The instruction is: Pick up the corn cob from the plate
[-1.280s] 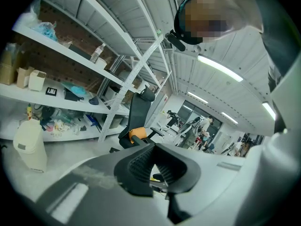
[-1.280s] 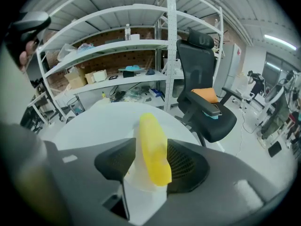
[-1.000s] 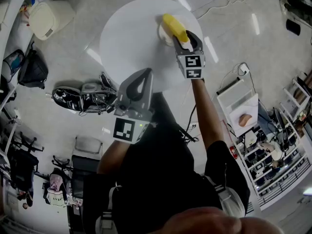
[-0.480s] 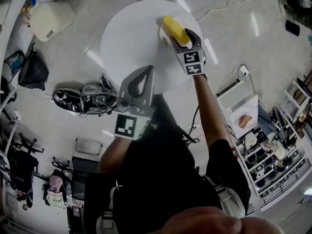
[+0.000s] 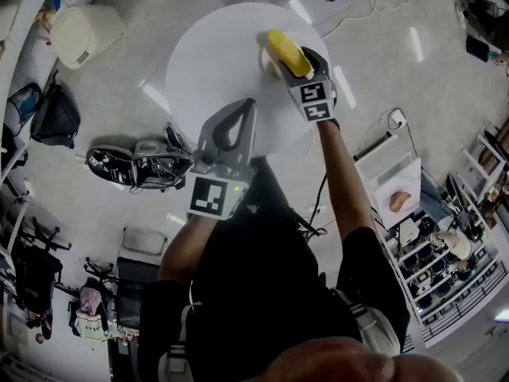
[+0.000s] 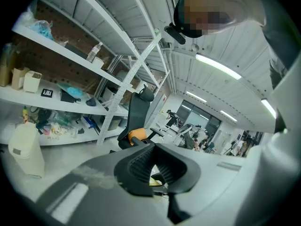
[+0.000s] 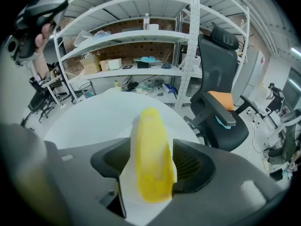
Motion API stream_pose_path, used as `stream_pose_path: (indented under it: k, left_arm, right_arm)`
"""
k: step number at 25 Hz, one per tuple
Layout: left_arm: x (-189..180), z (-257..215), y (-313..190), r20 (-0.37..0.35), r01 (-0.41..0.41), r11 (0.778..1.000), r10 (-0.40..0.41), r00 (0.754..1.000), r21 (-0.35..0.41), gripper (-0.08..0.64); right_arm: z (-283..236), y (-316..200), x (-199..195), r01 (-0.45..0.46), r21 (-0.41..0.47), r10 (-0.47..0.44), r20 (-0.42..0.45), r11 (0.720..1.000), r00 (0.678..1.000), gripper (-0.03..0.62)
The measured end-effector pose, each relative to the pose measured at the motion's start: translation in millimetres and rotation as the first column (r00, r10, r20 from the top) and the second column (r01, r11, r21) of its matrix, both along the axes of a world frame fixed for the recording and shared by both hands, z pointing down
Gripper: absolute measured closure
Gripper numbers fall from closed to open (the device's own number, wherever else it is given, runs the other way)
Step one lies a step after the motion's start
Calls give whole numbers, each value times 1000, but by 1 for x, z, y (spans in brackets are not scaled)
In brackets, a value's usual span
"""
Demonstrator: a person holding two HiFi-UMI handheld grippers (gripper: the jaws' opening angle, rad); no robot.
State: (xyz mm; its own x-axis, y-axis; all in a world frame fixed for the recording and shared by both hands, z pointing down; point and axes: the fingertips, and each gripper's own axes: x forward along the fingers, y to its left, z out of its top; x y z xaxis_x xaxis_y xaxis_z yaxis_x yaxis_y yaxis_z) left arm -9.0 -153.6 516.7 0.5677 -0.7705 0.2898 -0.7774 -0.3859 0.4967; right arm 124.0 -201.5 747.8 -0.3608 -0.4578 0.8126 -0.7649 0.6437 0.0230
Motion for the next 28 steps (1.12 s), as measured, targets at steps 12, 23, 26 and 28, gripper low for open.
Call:
stream_pose_path:
  k: [12,23,26,28]
  left_arm:
    - [-1,9,-11,-10,13,1000,-13,1000,-19,560]
    - [-5,20,-18,-6,23,999,-24,1000,-38,560]
    - [-5,20,-18,-10,25,999,-25,1000,-42,560]
    - [-5,21,-18,-13,25,999,-26,1000,-45,560]
  right_arm:
    - [14,-6,-5,39,-20,-40,-18,999,999,301]
    - [25,-6,-8,62,-39,-63,-28,997,998,299]
    - [25,-7,-9,65,-44,-65,-15,997,998,301]
    - [26,-7,-9,63,-51,-63,1,997,998,301]
